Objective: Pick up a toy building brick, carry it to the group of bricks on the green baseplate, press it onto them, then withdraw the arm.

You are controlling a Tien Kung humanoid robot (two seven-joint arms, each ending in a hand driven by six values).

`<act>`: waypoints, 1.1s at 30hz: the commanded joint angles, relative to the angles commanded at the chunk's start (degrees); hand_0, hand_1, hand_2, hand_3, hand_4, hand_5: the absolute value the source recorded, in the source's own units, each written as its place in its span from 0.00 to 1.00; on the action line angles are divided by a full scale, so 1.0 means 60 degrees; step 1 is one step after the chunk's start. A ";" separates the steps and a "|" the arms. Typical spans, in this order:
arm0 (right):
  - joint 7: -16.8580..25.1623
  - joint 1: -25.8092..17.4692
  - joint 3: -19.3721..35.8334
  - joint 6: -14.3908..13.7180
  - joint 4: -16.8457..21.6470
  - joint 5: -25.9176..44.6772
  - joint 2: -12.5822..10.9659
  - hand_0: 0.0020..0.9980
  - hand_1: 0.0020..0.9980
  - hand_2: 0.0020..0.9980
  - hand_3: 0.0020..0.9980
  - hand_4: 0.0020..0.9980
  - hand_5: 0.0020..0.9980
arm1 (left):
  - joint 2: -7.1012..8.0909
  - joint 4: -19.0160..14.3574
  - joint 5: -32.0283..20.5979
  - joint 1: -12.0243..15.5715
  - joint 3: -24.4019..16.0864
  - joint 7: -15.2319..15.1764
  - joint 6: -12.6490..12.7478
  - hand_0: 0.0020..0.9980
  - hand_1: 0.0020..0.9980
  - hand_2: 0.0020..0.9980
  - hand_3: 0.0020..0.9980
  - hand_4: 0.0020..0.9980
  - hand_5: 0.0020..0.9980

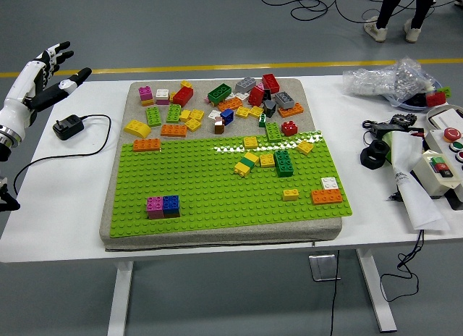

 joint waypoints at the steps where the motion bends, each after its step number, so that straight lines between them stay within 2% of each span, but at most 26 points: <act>1: 0.0005 -0.0004 -0.0002 0.0000 0.0000 -0.0011 -0.0002 0.76 0.68 0.72 0.74 1.00 0.68 | 0.0009 -0.0014 0.0096 0.0023 -0.0012 0.0010 0.0018 1.00 1.00 0.90 0.98 0.98 0.40; 5: 0.0011 -0.0028 -0.0003 0.0012 0.0000 -0.0034 0.0001 0.76 0.68 0.72 0.74 1.00 0.68 | 0.0014 0.0001 0.0258 0.0042 -0.0014 0.0026 0.0079 1.00 1.00 0.90 0.98 0.98 0.40; 6: 0.0014 -0.0046 -0.0006 0.0014 0.0000 -0.0029 0.0001 0.76 0.68 0.72 0.74 1.00 0.68 | 0.0013 0.0000 0.0334 0.0032 -0.0006 0.0040 0.0095 1.00 1.00 0.89 0.99 0.98 0.36; 11: 0.0000 -0.0082 0.0007 0.0020 0.0000 0.0010 -0.0019 0.76 0.68 0.72 0.74 1.00 0.68 | 0.0041 0.0075 0.0455 -0.0094 0.0047 0.0052 0.0163 1.00 1.00 0.89 0.99 0.98 0.36; 13: 0.0001 -0.0076 -0.0001 0.0020 0.0000 0.0033 -0.0021 0.76 0.68 0.72 0.74 1.00 0.68 | 0.0061 0.0102 0.0464 -0.0128 0.0065 0.0049 0.0184 1.00 1.00 0.87 0.98 0.98 0.33; 17: 0.0011 -0.0060 -0.0021 0.0019 0.0000 0.0078 -0.0014 0.76 0.68 0.72 0.74 1.00 0.68 | 0.0074 0.0181 0.0374 -0.0165 0.0096 0.0043 0.0248 1.00 1.00 0.87 0.98 0.98 0.33; 18: 0.0017 -0.0056 -0.0035 0.0011 0.0000 0.0123 -0.0009 0.76 0.68 0.72 0.74 1.00 0.68 | 0.0067 0.0206 0.0303 -0.0180 0.0108 0.0034 0.0294 0.95 0.97 0.81 0.95 0.94 0.27; 23: 0.0025 -0.0037 -0.0066 0.0000 0.0000 0.0240 -0.0007 0.76 0.68 0.72 0.74 1.00 0.68 | 0.0045 0.0248 0.0077 -0.0252 0.0130 0.0033 0.0534 0.95 0.97 0.81 0.95 0.94 0.27; 24: 0.0023 -0.0036 -0.0067 -0.0002 0.0000 0.0261 -0.0009 0.76 0.68 0.72 0.74 1.00 0.68 | 0.0042 0.0250 0.0035 -0.0272 0.0134 0.0036 0.0631 0.85 0.88 0.71 0.86 0.77 0.14; 29: 0.0015 -0.0054 -0.0067 -0.0013 0.0000 0.0377 -0.0021 0.76 0.68 0.72 0.74 1.00 0.68 | 0.0042 0.0277 -0.0340 -0.0361 0.0169 -0.0102 0.1142 0.85 0.88 0.71 0.86 0.77 0.14; 30: 0.0017 -0.0056 -0.0071 -0.0018 0.0000 0.0407 -0.0020 0.76 0.68 0.72 0.74 1.00 0.68 | 0.0042 0.0278 -0.0400 -0.0375 0.0171 -0.0141 0.1213 0.63 0.76 0.52 0.58 0.31 0.00; 33: 0.0017 -0.0051 -0.0076 -0.0025 0.0000 0.0454 -0.0021 0.76 0.68 0.72 0.74 1.00 0.68 | 0.0039 0.0281 -0.0505 -0.0417 0.0168 -0.0178 0.1258 0.63 0.76 0.52 0.58 0.31 0.00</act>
